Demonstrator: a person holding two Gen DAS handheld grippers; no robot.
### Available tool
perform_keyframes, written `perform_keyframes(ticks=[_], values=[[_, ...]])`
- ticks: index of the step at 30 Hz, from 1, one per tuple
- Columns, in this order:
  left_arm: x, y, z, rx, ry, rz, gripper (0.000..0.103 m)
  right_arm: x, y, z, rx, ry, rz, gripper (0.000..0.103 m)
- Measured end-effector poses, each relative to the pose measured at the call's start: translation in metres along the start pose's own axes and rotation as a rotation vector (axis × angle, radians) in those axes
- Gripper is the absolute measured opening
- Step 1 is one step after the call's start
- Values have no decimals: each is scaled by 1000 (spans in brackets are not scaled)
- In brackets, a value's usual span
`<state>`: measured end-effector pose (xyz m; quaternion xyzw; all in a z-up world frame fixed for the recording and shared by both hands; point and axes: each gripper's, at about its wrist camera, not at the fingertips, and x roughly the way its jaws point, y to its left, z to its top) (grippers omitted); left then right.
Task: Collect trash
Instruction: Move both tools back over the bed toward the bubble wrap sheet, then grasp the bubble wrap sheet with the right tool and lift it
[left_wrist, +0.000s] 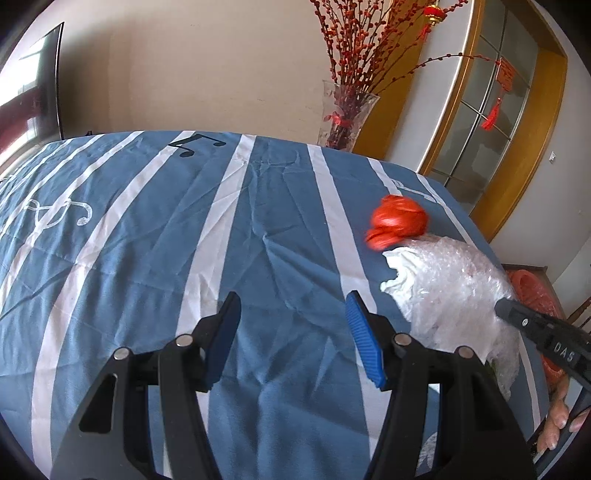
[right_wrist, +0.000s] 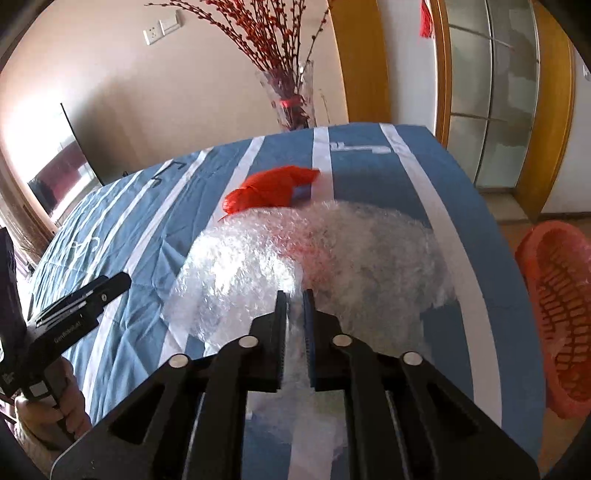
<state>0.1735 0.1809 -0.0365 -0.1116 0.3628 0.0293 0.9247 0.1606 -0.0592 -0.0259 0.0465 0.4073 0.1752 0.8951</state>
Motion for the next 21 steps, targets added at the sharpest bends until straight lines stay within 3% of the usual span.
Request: perform_keyframes(ticks=[3,7,9,11,21], values=[[-1,-2,-1,8,-1,1,59,-2,0,-9,-14,8,-4,35],[-1,-2,-2,3,2,0,59,-3,-2,-21,-33,23,-16,37],[-3,-3,-2,3,1,-1,59,-4,-5,-25,-29,29,-11,33],[-3,-3,-2,3,0,-1,59,-6,-7,-28,-33,31,-11,8],[-5,-12,-1,13,-1,-12,59,-48,-16,-24,-58,-93,-68,4]])
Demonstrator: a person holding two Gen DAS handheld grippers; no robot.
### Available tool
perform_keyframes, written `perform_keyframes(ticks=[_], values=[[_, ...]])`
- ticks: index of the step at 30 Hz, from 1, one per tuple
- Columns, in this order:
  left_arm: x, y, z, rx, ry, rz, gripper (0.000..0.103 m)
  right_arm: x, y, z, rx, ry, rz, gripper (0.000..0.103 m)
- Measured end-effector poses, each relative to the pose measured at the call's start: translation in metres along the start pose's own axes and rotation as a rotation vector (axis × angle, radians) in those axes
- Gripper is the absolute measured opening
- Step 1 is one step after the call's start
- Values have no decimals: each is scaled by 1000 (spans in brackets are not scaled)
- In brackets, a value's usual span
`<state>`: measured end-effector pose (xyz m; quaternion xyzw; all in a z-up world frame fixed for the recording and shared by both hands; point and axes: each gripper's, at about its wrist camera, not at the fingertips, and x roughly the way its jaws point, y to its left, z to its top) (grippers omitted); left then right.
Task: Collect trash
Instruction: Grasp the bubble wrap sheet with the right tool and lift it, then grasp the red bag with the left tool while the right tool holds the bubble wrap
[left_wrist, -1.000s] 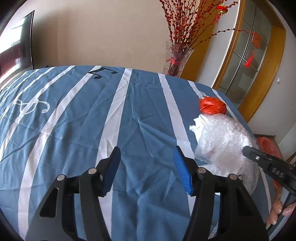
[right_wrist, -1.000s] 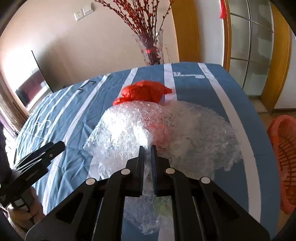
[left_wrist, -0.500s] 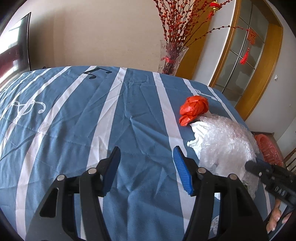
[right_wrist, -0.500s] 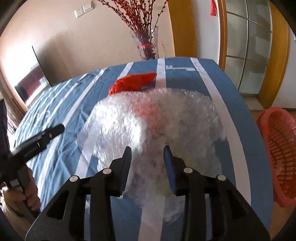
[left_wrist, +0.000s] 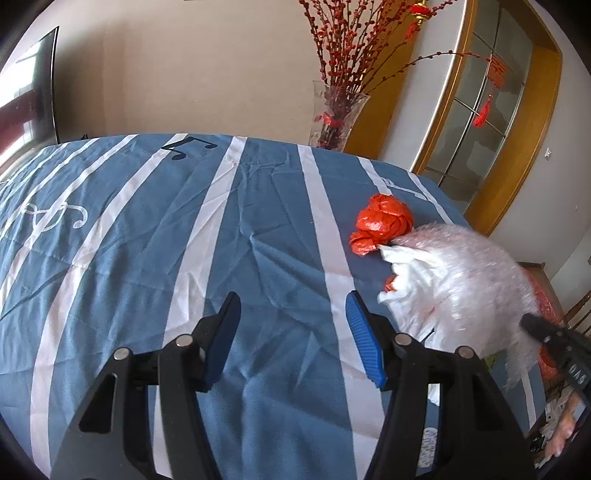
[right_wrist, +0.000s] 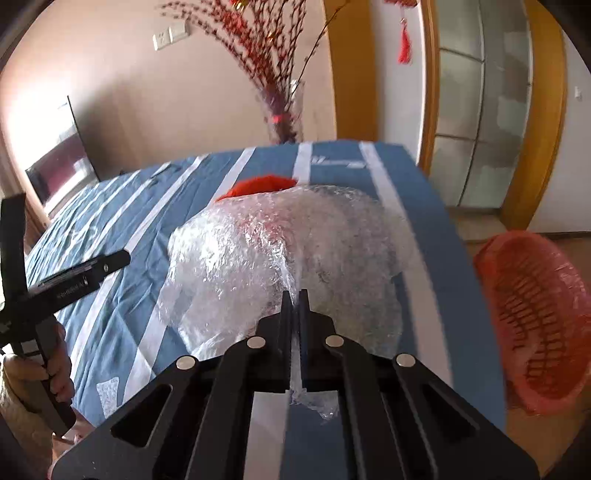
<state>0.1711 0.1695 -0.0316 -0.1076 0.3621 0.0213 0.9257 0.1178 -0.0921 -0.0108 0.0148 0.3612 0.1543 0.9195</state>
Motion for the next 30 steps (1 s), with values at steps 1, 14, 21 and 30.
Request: perform_keyframes(ticks=[1,14,21,30], values=[[0,-2,1,2,0,-4,59,-4,-3,2,3,-13,-8,4],[19,-56,42,74,-37,-48,59,-47,-60,12,96,-137,-137,3],[58,-91,74,117,-5,-49,66,-61,-95,9,155,-175,-192,3],[117,-110,87,140,134,-35,66,-76,-119,13,172,-217,-213,3]])
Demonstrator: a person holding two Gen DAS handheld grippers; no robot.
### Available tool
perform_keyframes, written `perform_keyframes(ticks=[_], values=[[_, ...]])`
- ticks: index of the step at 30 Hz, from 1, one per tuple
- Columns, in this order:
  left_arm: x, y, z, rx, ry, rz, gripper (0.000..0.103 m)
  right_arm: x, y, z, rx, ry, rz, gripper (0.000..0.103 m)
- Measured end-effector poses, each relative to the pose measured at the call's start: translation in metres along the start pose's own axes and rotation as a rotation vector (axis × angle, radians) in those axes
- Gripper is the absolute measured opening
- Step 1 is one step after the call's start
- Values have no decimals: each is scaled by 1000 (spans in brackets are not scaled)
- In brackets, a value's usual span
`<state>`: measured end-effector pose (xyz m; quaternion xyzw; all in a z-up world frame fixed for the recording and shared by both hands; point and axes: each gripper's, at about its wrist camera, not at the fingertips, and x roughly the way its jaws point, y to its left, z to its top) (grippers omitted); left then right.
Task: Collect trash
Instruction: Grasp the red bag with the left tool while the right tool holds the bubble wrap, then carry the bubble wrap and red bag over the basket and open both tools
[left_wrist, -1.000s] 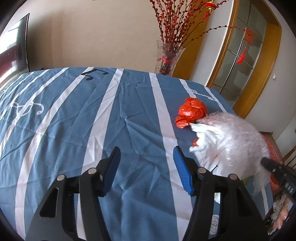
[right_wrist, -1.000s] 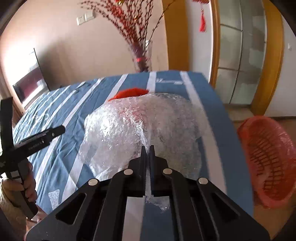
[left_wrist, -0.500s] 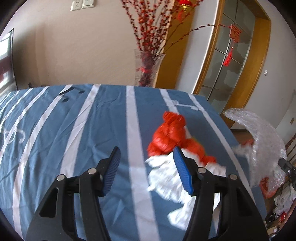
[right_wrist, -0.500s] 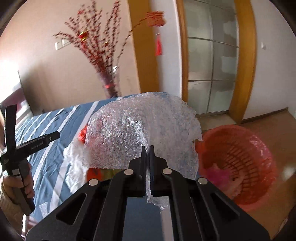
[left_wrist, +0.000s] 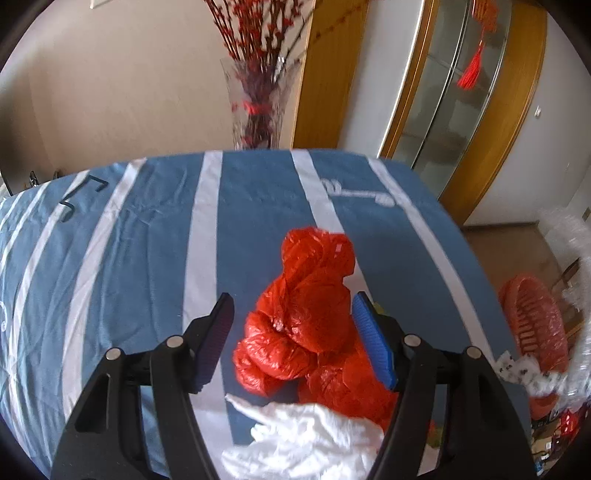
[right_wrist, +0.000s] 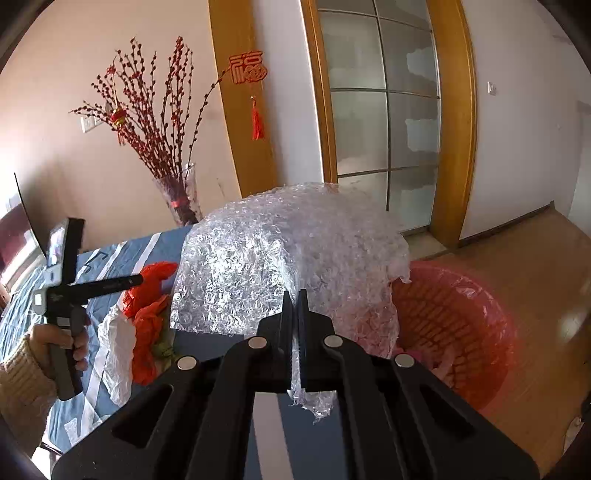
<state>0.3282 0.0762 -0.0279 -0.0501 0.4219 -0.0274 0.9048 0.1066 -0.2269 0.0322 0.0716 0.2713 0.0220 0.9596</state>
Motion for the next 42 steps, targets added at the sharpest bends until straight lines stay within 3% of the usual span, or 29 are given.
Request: perform_keyframes(ticks=[6,10,16,27,34,42], values=[[20,2,-2,-3,55,9,65,5,-3,-1,17,10,30,3],[24,2,-4,-6,70,2,55,5,1,0,29,7,47,3],[16,-3,-5,22,42,1,40,4,-5,-1,43,8,31,3],[-27,2,8,-18,-50,-45,39,-10,-15,2,56,-26,9,3],[-73,-48,13,54,-122,-142,39,-21,-33,2,82,-45,-15,3],[-98,-124,1,155,-136,-275,39,-32,-60,-1,115,-66,-49,3]])
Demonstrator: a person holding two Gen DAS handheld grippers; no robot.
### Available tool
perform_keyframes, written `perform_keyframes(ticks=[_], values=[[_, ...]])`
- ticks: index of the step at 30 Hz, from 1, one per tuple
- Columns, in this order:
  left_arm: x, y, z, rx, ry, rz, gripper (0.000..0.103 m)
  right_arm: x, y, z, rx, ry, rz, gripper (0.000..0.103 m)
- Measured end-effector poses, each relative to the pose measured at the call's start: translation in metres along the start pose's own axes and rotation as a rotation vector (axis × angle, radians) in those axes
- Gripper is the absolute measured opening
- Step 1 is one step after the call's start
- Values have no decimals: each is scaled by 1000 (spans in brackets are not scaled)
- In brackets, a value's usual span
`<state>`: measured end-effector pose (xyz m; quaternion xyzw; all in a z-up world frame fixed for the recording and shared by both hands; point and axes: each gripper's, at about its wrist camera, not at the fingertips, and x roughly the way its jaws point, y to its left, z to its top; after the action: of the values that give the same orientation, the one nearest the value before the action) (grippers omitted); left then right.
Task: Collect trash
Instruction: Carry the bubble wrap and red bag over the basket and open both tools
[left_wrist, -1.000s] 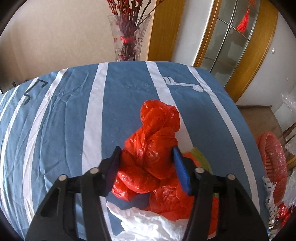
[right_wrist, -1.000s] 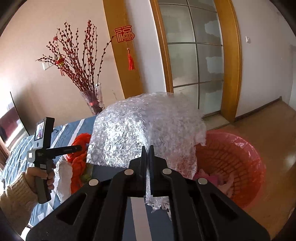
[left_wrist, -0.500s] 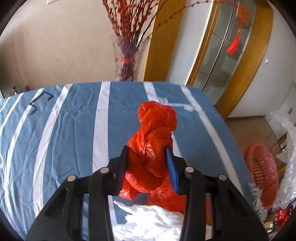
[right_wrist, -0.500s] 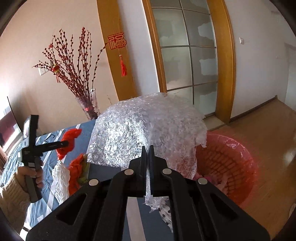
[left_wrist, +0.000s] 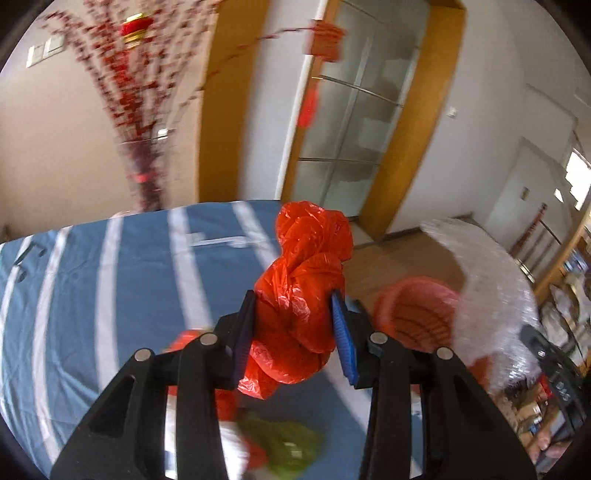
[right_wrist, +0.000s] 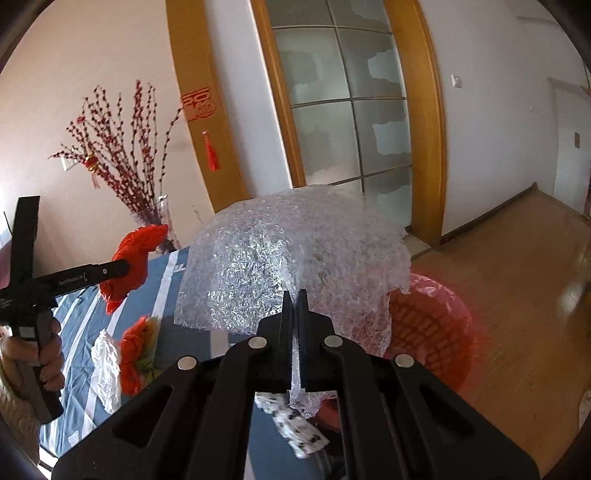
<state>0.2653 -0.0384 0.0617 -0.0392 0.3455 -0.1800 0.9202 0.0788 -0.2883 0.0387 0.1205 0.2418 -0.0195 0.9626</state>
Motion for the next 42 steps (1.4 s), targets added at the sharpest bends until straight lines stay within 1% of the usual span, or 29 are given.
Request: perform_keyframes(ticks=[5,9,13,19,27,35,37,39,40,41,42], values=[[10,-50,-5,47,22,-78,40,-4,-24,0,32,-7,-40,3],[24,-81,-11,73,50,-120,40,-7,-45,-1,48,-6,-81,3],[36,-111,-21,90,82,-154,40,-5,-62,-2,46,3,-118,3],[63,-146,-30,103,133,-195,40,1,-84,-2,69,21,-138,3],[92,-172,-39,104,187,-233,40,11,-108,-4,105,47,-138,3],[118,-181,-45,86,238,-236,41,30,-117,-4,117,77,-100,3],[124,-181,-48,85,251,-232,43,35,-119,-5,119,85,-82,3],[129,-182,-47,84,261,-229,46,38,-121,-7,120,92,-64,6],[131,-181,-48,83,266,-227,46,40,-122,-7,121,97,-56,11],[133,-181,-50,84,271,-227,47,41,-123,-8,124,100,-50,22],[134,-181,-50,85,275,-228,48,41,-124,-9,131,102,-45,27]])
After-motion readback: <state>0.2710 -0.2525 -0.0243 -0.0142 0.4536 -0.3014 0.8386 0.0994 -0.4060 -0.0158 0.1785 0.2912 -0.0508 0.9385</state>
